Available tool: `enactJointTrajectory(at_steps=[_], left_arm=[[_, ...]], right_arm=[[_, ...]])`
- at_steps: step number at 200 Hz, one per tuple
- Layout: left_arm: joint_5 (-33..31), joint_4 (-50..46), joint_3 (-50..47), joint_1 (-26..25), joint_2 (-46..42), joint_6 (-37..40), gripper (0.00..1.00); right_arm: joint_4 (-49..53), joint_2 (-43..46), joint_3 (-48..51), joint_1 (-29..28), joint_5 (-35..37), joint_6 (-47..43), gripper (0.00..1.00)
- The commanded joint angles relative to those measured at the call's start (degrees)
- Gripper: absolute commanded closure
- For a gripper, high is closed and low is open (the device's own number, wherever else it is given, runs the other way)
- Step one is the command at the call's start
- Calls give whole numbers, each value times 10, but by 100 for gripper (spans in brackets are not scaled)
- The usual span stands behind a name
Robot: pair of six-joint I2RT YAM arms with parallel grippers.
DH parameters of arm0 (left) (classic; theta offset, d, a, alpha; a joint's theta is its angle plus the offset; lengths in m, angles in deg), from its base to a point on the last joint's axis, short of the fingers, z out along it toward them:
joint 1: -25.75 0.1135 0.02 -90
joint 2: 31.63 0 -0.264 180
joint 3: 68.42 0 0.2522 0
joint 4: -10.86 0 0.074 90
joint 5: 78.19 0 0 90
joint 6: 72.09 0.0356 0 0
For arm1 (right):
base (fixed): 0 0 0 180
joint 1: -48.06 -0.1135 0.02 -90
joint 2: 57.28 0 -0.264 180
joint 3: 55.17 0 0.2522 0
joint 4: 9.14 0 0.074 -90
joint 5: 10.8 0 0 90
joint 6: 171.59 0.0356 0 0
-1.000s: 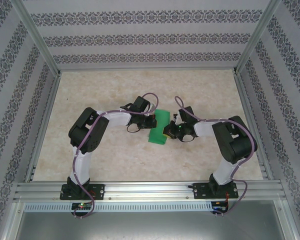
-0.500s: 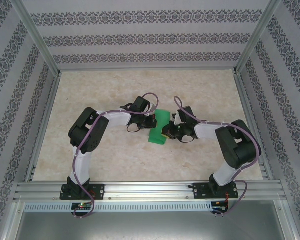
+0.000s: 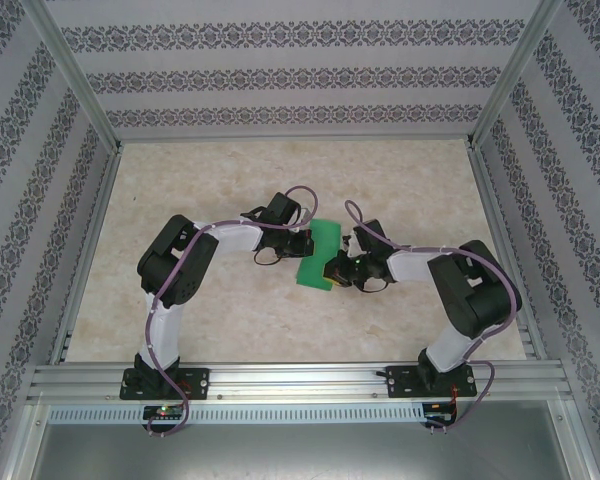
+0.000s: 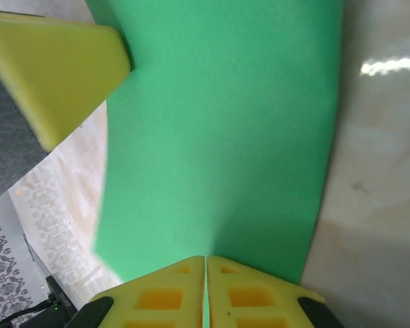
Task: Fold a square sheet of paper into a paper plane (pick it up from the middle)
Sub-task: Fold the square sheet of paper in half at the center of the table.
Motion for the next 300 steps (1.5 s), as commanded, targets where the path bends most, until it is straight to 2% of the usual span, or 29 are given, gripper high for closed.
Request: enactJointTrajectory(at_steps=[1, 24, 55, 83, 145, 182, 195, 211, 230, 252, 279, 300], left_arm=[[-3, -26, -9, -10, 26, 12, 100], [-3, -26, -11, -11, 25, 13, 100], [-2, -25, -12, -11, 26, 13, 100], [-3, -28, -11, -11, 24, 15, 100], [-2, -27, -9, -12, 27, 14, 100], [-1, -27, -10, -12, 28, 15, 100], [-1, -28, -10, -12, 28, 17, 100], [-1, -29, -11, -12, 27, 18, 100], [-1, -29, -12, -12, 28, 20, 100], [-1, -29, -11, -12, 29, 19, 100], [-2, -32, -9, -12, 29, 21, 100], [-2, -32, -11, -13, 28, 21, 100]], right_arm=[[17, 42, 11, -2, 4, -16, 89], [-9, 44, 32, -12, -8, -7, 89], [-34, 1, 41, -22, -20, -1, 89], [-1, -15, 33, -22, 4, -13, 90], [28, 50, 21, -26, -2, -11, 90], [7, 2, 27, -23, -8, -17, 89], [21, -4, 27, -20, 13, -23, 90], [25, 1, 25, -14, 4, -22, 90], [30, 39, 11, -12, -5, -16, 89], [40, 69, -26, 5, 17, -11, 88], [22, 29, -69, 37, 16, -1, 88], [-1, -7, -87, 41, 12, 3, 89]])
